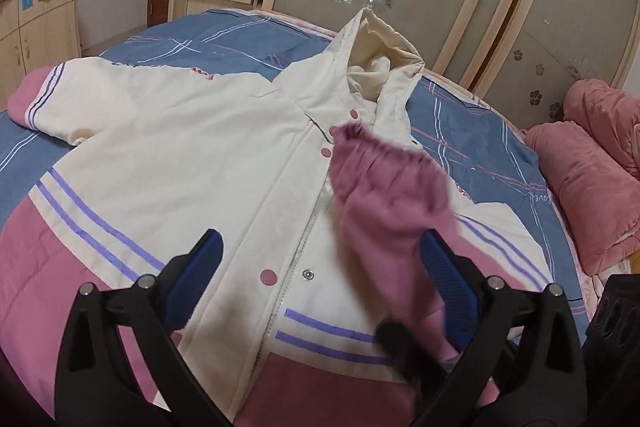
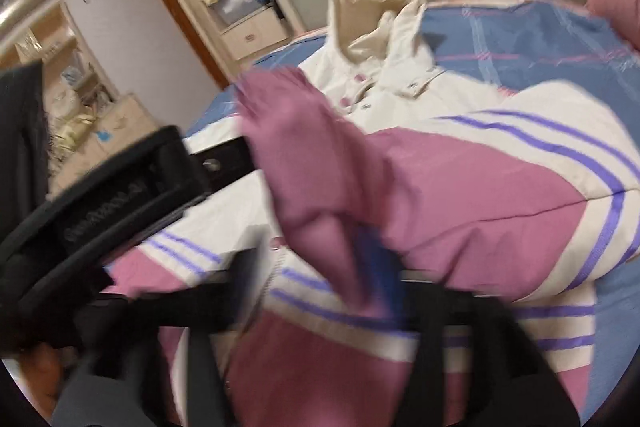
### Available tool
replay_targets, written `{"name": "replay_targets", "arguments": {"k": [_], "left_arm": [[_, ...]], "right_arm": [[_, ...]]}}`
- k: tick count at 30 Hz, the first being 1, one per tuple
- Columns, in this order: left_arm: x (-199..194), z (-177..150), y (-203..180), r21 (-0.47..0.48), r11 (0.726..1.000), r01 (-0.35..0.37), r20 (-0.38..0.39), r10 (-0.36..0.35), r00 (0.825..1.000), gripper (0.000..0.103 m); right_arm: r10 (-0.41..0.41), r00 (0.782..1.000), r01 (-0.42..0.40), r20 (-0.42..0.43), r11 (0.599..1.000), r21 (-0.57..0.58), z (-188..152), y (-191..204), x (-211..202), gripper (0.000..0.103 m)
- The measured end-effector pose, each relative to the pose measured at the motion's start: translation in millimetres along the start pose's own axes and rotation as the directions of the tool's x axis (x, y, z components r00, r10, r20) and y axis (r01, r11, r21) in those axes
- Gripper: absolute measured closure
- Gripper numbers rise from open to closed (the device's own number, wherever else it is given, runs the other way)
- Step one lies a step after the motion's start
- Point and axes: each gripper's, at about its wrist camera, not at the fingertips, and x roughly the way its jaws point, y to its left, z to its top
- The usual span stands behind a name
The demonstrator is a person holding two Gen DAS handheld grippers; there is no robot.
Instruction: Fold large clothes
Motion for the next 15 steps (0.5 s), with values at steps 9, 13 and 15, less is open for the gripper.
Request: {"name": "replay_targets", "arguments": {"k": [9,13,15], "left_arm": [[0,-4,14,-0.047,0.996,0.078,-0.059,-0.081,0.995,0.002],[22,-20,-3,-0.023,0.981,0.194,-0.218,-0.194,0.956,0.002],[26,-29,-16,0.031,0.979,0.203,-0.249,-0.189,0.950,0.002]], "right_arm": [[-0.384,0.900,0.362,0.208,0.922,0.135,11,-31,-51,0.011],[-0.357,0.923,0.320,0.141,0.919,0.230,14,-68,-58,0.011],[-0.333,0.935,0.295,0.124,0.922,0.252,16,-84,-65,0.011]]}}
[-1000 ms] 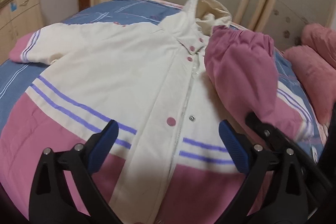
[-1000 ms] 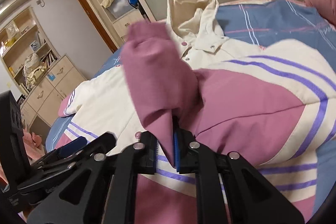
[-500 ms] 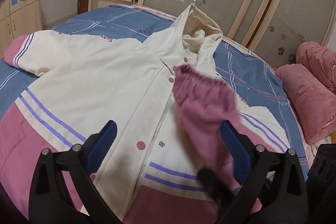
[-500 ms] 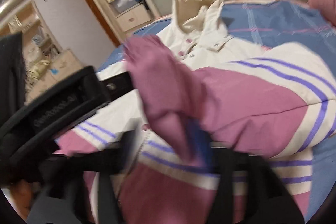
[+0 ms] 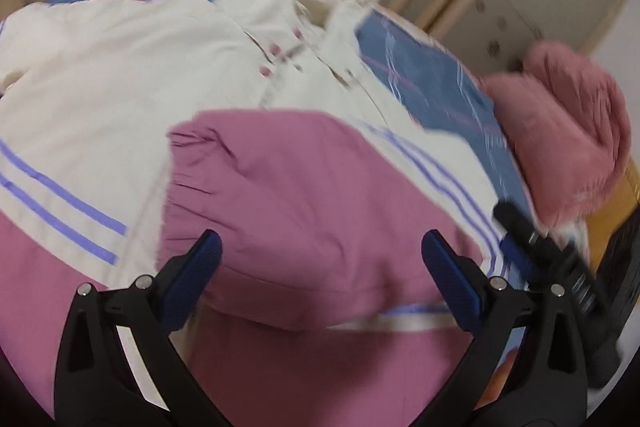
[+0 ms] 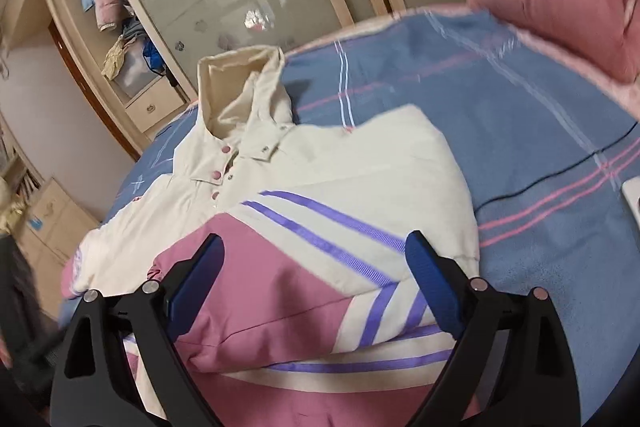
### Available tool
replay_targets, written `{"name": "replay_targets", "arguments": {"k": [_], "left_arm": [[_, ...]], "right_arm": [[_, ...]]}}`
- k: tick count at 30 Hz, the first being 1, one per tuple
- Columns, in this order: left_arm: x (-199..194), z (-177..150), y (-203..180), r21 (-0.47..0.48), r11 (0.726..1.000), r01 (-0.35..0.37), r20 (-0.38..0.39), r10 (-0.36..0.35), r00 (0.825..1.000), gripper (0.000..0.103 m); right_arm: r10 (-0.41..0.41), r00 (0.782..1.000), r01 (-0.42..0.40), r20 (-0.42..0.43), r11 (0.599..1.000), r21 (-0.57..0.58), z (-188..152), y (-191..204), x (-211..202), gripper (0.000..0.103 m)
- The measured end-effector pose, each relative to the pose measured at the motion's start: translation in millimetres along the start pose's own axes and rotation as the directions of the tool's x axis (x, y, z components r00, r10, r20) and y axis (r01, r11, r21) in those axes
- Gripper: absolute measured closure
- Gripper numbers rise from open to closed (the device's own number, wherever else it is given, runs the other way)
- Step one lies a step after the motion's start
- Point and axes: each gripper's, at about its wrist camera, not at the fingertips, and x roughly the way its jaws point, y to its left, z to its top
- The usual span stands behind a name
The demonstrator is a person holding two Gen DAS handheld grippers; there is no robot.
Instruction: Fold large clothes
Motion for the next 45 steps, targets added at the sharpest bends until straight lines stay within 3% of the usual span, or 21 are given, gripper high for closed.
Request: {"name": "replay_targets", "arguments": {"k": [5,10,14,18,22,25,27,28,29,31,32,34,38,41,43,45], "left_arm": [[0,-14,-20,0.118,0.993,0.027,-0.019,-0.025,1.000,0.002],[-6,-11,-5,0.106,0.994,-0.023,0.005,0.023,1.000,0.002],[2,-11,10,0.040,0.999,-0.014,-0.063,0.016,0.998,0.002],[12,-15,3,0.113,0.992,-0.060,-0.067,0.067,0.996,0.002],[22,-18,-9,0.180,0.975,-0.127,-0.062,0.141,0.988,0.002],[25,-16,-14,0.172,0.980,-0.101,-0.067,0.114,0.991,0.002],[26,-16,-14,0.146,0.988,-0.051,-0.078,0.062,0.995,0.021],[31,-15,-14,0.151,0.988,-0.032,-0.105,0.048,0.993,0.047],[35,-16,-16,0.159,0.987,-0.033,-0.125,0.053,0.991,0.064],[42,-16,-13,0.146,0.989,-0.024,-0.158,0.047,0.986,0.078],[41,-15,-10,0.128,0.992,-0.019,-0.160,0.039,0.986,0.078],[33,-13,-4,0.103,0.995,-0.014,-0.145,0.029,0.989,0.077],[8,-10,11,0.016,1.000,-0.008,-0.087,0.010,0.996,0.020],[-10,-10,10,0.012,0.998,-0.056,-0.021,0.056,0.998,0.013],[-10,-10,6,0.015,0.998,-0.062,-0.036,0.062,0.997,0.006],[-4,-12,3,0.013,0.999,-0.048,-0.077,0.049,0.996,0.006]], "right_arm": [[-0.041,0.999,0.041,0.003,0.996,0.078,4,-33,-8,0.007],[-0.071,0.997,0.072,-0.009,0.982,0.175,1,-51,-1,0.007],[-0.187,0.980,0.178,0.062,0.976,0.121,2,-34,-9,0.007],[-0.170,0.981,0.167,0.088,0.985,0.048,-1,-12,-11,0.007],[-0.210,0.973,0.214,0.095,0.976,-0.030,-3,6,-3,0.007],[-0.211,0.974,0.215,0.084,0.976,-0.045,-5,9,1,0.007],[-0.211,0.974,0.215,0.085,0.976,-0.043,-4,10,0,0.007],[-0.211,0.974,0.215,0.086,0.976,-0.044,-4,11,0,0.007],[-0.212,0.973,0.217,0.088,0.975,-0.043,-4,10,0,0.007],[-0.211,0.973,0.215,0.089,0.976,-0.039,-5,10,-2,0.007],[-0.209,0.974,0.212,0.088,0.977,-0.036,-4,9,-3,0.007],[-0.210,0.974,0.213,0.089,0.977,-0.031,-4,8,-3,0.007],[-0.210,0.974,0.213,0.087,0.977,-0.022,-4,7,-3,0.007],[-0.211,0.974,0.214,0.083,0.976,-0.028,-4,9,-2,0.007],[-0.212,0.974,0.215,0.083,0.976,-0.034,-5,10,-2,0.007],[-0.211,0.974,0.215,0.086,0.976,-0.037,-5,11,-2,0.007]]}}
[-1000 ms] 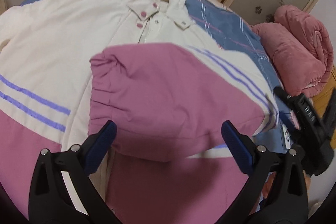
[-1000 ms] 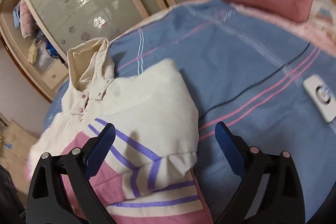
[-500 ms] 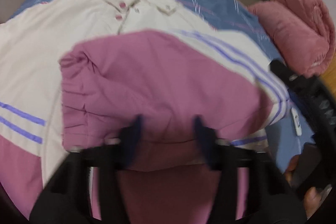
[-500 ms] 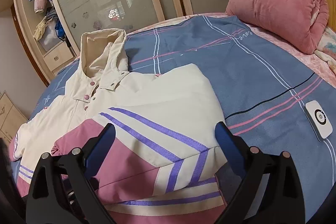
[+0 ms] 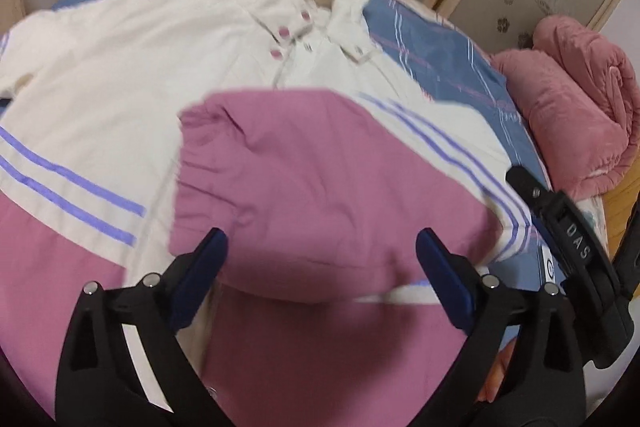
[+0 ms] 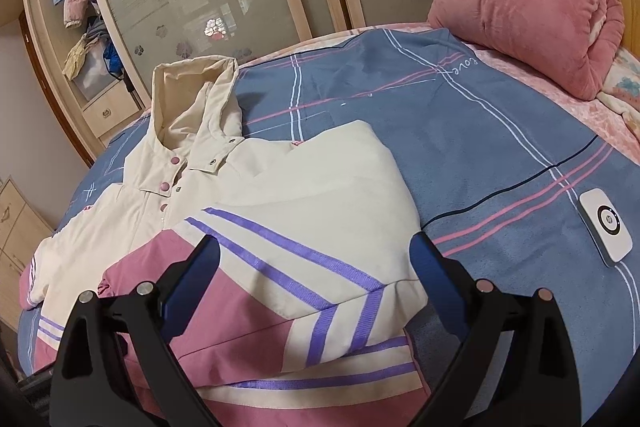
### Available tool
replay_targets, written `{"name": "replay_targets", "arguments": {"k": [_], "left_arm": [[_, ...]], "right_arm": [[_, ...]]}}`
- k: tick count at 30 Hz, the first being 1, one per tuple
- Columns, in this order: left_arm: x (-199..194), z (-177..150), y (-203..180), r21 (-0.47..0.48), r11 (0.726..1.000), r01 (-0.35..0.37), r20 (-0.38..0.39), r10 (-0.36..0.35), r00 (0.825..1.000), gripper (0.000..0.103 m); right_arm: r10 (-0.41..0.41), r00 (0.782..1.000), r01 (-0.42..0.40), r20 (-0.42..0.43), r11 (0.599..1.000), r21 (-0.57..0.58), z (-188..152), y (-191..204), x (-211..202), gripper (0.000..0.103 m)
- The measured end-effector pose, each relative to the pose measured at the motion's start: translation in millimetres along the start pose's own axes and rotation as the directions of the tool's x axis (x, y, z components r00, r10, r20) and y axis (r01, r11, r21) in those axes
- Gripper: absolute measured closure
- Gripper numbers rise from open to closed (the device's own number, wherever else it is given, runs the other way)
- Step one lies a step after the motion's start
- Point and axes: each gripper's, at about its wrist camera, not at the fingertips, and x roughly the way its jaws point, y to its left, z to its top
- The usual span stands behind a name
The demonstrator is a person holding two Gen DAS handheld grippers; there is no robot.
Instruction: Fold large clothes
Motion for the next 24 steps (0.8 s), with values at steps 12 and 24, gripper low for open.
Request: {"name": "replay_targets", "arguments": {"k": [12,24], "left_arm": [[26,11,-14,0.051,0.998,0.028,-0.026,-0.026,0.999,0.097],[-27,40,18,0.002,0.992,-0.129,0.242,0.125,0.962,0.103]], "right_arm": [[-0.003,1.000,0.003,-0.007,1.000,-0.004,-2,4,1,0.007],[-0.014,1.000,0.014,-0.008,1.000,-0.008,-1,5,3,0.007]]}}
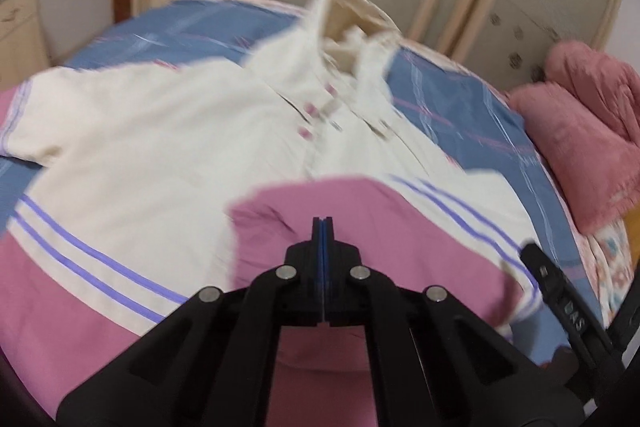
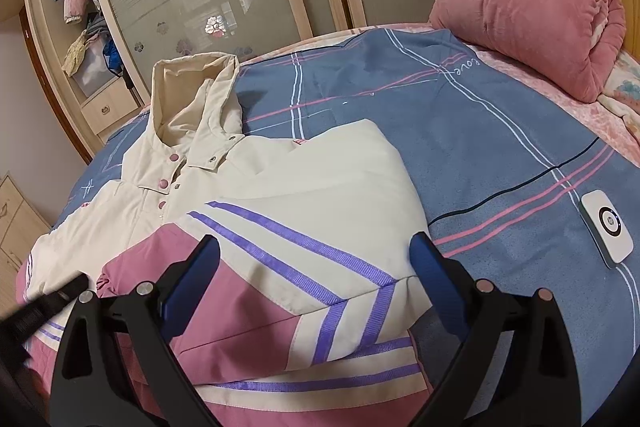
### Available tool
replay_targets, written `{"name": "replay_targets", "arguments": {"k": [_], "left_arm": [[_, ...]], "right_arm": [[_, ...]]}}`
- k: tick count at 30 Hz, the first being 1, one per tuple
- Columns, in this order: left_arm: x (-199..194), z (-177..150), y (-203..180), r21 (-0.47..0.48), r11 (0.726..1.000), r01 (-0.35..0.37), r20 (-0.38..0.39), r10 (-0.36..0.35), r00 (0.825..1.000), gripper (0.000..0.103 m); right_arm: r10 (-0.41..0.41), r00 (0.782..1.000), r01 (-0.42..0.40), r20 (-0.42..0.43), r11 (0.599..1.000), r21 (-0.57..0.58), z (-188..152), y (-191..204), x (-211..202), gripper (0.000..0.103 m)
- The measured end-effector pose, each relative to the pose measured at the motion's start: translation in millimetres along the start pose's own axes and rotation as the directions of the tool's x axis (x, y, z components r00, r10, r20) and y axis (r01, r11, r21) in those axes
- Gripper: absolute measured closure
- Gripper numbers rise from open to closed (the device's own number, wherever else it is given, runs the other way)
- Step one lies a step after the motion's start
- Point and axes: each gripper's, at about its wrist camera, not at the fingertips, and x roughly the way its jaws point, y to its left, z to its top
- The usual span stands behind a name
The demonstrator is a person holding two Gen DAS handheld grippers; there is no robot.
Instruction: Fold large clothes
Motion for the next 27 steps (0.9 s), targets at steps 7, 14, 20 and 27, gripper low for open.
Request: {"name": "replay_targets", "arguments": {"k": [7,14,20,27], "left_arm": [[10,-4,10,-0.025,0.999,0.040,-0.096,-0.042,0.994,0.066],[19,-26,-30,0.035,0.975,0.221,-0.182,-0.211,0.960,0.012],[44,-33,-45,0.042,0.981,0.192,-0.231,-0.177,0.957,0.009],[61,-29,-28,0.013,0.997,0.078,-0.221,-0.074,0.973,0.087]], "right_arm": [[-0.012,1.000,0.012,-0.002,1.000,-0.006,-1,2,2,0.007],[-0.021,1.000,0.021,-0.002,1.000,-0.014,-3,5,4,0.005],[-0.023,1.000,0.023,-0.005,1.000,-0.006,-2,4,4,0.005],[-0.005,1.000,0.005,-0.006,1.000,0.008,-2,3,2,0.005]]}}
